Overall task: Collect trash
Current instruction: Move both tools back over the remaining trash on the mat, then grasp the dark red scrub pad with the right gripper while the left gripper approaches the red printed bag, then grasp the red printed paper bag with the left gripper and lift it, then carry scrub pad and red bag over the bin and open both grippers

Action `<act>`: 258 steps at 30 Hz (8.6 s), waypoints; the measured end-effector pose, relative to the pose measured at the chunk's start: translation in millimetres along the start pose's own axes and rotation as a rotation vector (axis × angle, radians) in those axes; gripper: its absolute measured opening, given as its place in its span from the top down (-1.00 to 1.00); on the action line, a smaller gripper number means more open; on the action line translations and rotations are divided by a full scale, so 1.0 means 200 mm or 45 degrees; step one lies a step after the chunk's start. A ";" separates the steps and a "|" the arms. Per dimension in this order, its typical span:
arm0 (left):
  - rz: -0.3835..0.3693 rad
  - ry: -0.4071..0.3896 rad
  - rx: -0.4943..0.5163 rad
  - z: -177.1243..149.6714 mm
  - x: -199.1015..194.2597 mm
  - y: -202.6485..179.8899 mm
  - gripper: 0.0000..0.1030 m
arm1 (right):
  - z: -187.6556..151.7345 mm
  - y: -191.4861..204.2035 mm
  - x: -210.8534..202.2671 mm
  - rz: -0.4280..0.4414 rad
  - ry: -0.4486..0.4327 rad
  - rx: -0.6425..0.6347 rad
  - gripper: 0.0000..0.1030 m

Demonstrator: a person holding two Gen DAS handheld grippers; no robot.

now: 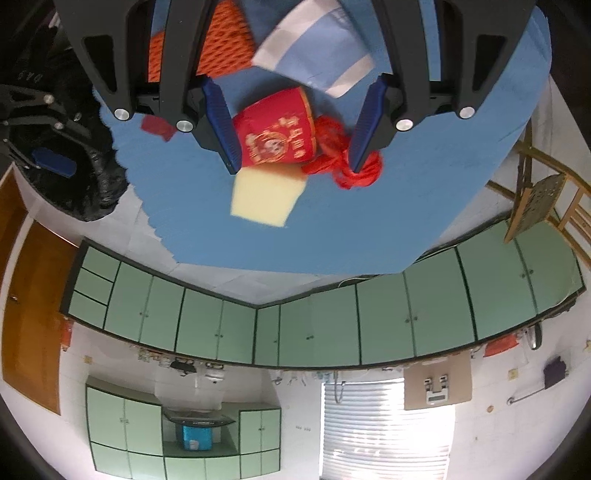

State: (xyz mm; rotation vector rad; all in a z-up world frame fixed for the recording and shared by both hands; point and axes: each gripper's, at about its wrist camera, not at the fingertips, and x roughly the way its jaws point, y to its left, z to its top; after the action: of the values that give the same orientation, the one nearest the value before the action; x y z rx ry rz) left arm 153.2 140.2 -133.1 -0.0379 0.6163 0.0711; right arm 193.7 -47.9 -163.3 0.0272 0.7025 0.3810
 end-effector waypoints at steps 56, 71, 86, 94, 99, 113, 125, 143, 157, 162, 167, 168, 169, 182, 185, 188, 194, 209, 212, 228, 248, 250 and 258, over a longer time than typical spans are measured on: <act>-0.054 0.136 -0.012 -0.06 0.28 -0.11 -0.42 | 0.00 -0.10 0.26 0.020 0.118 0.000 -0.62; -0.077 0.232 -0.079 -0.06 0.42 -0.10 -0.56 | -0.01 -0.11 0.29 0.026 0.125 0.010 -0.63; -0.148 0.266 -0.089 -0.09 0.45 -0.13 -0.05 | -0.02 -0.13 0.29 0.017 0.126 0.018 -0.63; -0.120 0.284 -0.104 -0.09 0.45 -0.11 -0.46 | -0.01 -0.14 0.28 0.015 0.124 0.020 -0.63; -0.064 0.300 -0.088 -0.11 0.48 -0.09 -0.52 | -0.01 -0.15 0.28 0.014 0.127 0.023 -0.63; -0.183 0.231 -0.085 -0.08 0.42 -0.12 0.21 | -0.01 -0.14 0.28 0.007 0.132 0.033 -0.63; -0.286 0.177 -0.094 -0.03 0.34 -0.16 1.00 | 0.01 -0.14 0.22 0.010 0.102 0.037 -0.63; -0.127 0.247 -0.160 -0.12 0.34 -0.02 -0.26 | -0.01 -0.13 0.23 0.017 0.113 0.041 -0.63; -0.149 0.255 -0.186 -0.10 0.38 -0.03 -0.54 | -0.01 -0.15 0.25 0.030 0.115 0.066 -0.63; -0.160 0.284 -0.190 -0.10 0.39 -0.07 -0.55 | -0.01 -0.16 0.25 0.032 0.113 0.071 -0.63; -0.134 0.297 -0.159 -0.10 0.42 -0.09 -0.58 | -0.02 -0.18 0.25 0.031 0.111 0.082 -0.63; -0.129 0.300 -0.157 -0.10 0.42 -0.09 -0.59 | -0.02 -0.18 0.25 0.031 0.113 0.082 -0.63; -0.108 0.305 -0.154 -0.10 0.42 -0.10 -0.59 | -0.02 -0.18 0.25 0.032 0.115 0.080 -0.63; -0.168 0.323 -0.187 -0.09 0.45 -0.05 -0.64 | -0.01 -0.18 0.25 0.042 0.111 0.094 -0.63; -0.151 0.335 -0.168 -0.09 0.47 -0.06 -0.64 | -0.02 -0.19 0.26 0.047 0.111 0.109 -0.63; -0.134 0.348 -0.156 -0.09 0.50 -0.08 -0.64 | -0.02 -0.20 0.27 0.052 0.117 0.118 -0.63; -0.135 0.380 -0.153 -0.08 0.55 -0.11 -0.65 | -0.03 -0.22 0.27 0.054 0.123 0.126 -0.63; -0.202 0.337 -0.166 -0.06 0.47 -0.11 -0.60 | -0.01 -0.21 0.25 0.047 0.110 0.116 -0.63; -0.200 0.299 -0.130 -0.05 0.43 -0.13 -0.60 | 0.00 -0.20 0.23 0.041 0.100 0.108 -0.63; -0.206 0.150 -0.071 0.03 0.19 -0.17 -0.60 | 0.10 -0.16 0.01 -0.007 0.003 0.068 -0.63; -0.365 0.012 0.090 0.15 -0.03 -0.59 -0.60 | 0.11 -0.51 -0.46 -0.207 -0.169 0.132 -0.63; -0.403 0.017 0.113 0.16 -0.02 -0.68 -0.60 | 0.09 -0.59 -0.49 -0.246 -0.175 0.160 -0.63; -0.557 0.015 0.203 0.17 0.07 -1.06 -0.60 | 0.02 -0.88 -0.57 -0.381 -0.174 0.225 -0.63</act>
State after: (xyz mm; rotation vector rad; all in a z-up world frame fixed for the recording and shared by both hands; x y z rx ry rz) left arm 200.9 -67.4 -111.0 -0.0180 0.6123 -0.4018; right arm 174.7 -251.3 -115.7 0.1134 0.5924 0.0290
